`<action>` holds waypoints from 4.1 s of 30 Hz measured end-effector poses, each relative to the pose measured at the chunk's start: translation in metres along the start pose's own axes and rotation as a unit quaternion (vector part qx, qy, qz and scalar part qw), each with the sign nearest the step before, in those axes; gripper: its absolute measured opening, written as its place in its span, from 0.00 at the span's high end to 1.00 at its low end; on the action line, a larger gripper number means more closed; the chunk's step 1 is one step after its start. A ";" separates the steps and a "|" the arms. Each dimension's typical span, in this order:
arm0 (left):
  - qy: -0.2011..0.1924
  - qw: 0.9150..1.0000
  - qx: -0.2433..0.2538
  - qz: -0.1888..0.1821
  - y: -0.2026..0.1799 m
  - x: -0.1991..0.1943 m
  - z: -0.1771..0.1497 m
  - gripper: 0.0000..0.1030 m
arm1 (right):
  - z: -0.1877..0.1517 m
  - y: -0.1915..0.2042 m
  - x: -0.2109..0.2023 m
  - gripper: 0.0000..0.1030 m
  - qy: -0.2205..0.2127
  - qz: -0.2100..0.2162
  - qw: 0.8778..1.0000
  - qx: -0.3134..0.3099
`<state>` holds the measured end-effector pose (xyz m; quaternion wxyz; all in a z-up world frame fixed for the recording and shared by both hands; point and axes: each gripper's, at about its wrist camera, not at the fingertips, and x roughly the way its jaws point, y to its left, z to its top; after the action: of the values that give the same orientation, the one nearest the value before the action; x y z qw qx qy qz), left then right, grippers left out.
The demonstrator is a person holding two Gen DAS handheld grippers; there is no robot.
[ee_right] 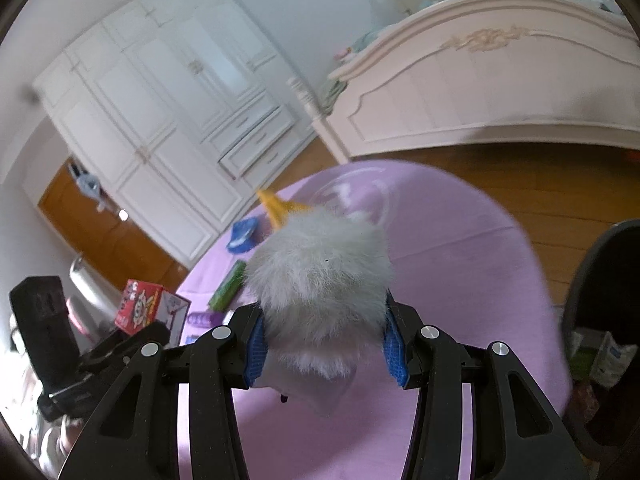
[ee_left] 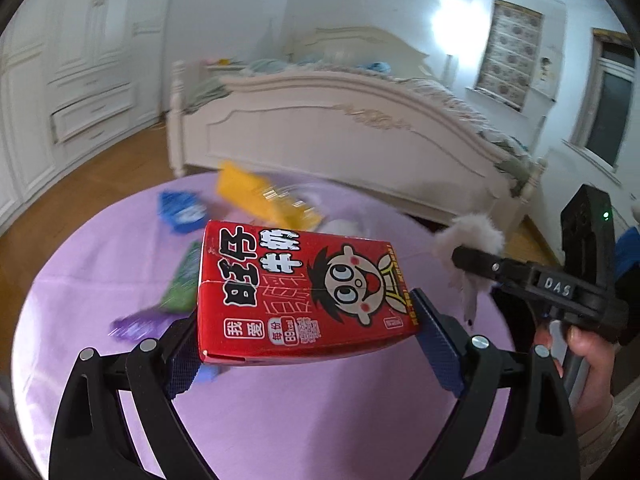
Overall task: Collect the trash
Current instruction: 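Carry the red box and fluffy item with both grippers over the bin, then open both grippers to drop the red box and fluffy item into the bin, then move both open grippers back to the trash on the table, then grasp the purple bottle with left gripper while right grasps orange snack wrapper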
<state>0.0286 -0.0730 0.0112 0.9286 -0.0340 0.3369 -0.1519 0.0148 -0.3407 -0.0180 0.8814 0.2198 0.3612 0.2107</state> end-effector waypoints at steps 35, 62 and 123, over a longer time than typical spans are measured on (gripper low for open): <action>0.131 0.946 0.156 -0.251 -0.239 0.175 0.010 0.12 | -0.040 -0.245 -0.107 0.54 -0.075 -0.195 0.953 0.217; 0.077 0.967 0.114 -0.212 -0.171 0.113 0.022 0.07 | -0.018 -0.178 -0.086 0.29 -0.064 -0.160 0.972 0.158; 0.113 0.992 -0.022 0.048 0.123 0.027 -0.032 0.68 | -0.009 0.087 0.126 0.55 0.097 -0.090 0.978 -0.161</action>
<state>0.0594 0.0369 -0.0501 0.8897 -0.0208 0.4443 -0.1026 0.0716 -0.2016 -0.0452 0.8814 0.0196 0.4246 0.2060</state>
